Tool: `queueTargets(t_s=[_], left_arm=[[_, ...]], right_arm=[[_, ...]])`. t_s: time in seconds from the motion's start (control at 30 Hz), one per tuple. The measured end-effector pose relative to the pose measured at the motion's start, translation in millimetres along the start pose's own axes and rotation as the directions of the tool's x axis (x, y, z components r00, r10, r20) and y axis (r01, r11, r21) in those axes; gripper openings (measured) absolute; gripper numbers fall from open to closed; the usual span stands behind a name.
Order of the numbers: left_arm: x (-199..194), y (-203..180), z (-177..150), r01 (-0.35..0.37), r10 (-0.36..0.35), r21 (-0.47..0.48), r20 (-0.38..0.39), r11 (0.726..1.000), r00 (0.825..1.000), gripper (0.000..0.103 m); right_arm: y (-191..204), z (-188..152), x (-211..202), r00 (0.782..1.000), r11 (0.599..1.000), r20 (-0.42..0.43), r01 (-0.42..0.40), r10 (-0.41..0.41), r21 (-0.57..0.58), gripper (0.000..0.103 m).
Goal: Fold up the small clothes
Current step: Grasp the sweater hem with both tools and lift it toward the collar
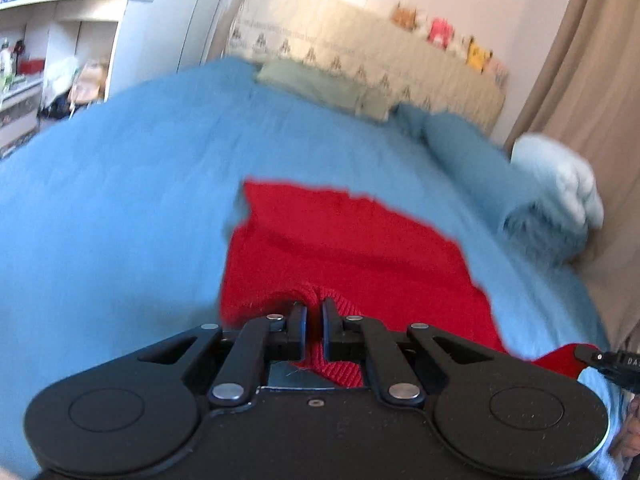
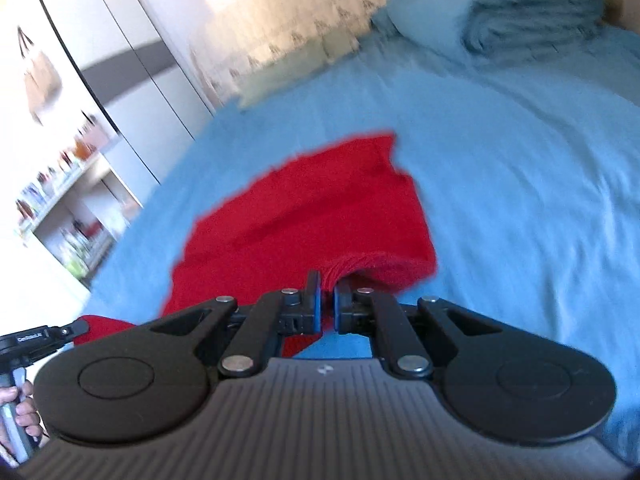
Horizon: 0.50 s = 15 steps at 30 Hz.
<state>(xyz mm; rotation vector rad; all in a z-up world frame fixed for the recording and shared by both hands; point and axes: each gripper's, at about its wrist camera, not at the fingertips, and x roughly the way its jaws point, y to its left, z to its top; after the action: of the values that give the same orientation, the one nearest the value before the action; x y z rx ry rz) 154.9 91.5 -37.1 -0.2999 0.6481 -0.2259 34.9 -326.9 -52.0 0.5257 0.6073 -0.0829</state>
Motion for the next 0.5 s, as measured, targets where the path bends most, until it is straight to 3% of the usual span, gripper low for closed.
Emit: queueTargets(t_s=[0.17,0.27,0.4,0.5], left_arm=[[44.9,-5.3,74.8,-0.017,0.017,-0.003,0.074,1.000,0.997,0.007],[92.3,-4.9,115.5,-0.053,0.055,-0.024,0.086,0.998,0.995,0.007],[161.3,2.4,152.6,-0.094,0.097,-0.040,0.074,0.995,0.993,0.007],[220.3,11.1,165.2,-0.138,0.141,-0.042,0.054,0.989,0.989,0.007]], right_arm=[[17.2,79.4,33.5,0.996,0.998,0.075,-0.045,0.048,-0.040,0.021],[23.1,129.8,73.4,0.993,0.998,0.102,-0.051,0.055,-0.041,0.021],[27.4,181.2,152.7,0.994,0.998,0.104,-0.013,0.019,-0.063,0.020],[21.0,198.5,225.6,0.997,0.997,0.067,0.028,-0.023,-0.075,0.020]])
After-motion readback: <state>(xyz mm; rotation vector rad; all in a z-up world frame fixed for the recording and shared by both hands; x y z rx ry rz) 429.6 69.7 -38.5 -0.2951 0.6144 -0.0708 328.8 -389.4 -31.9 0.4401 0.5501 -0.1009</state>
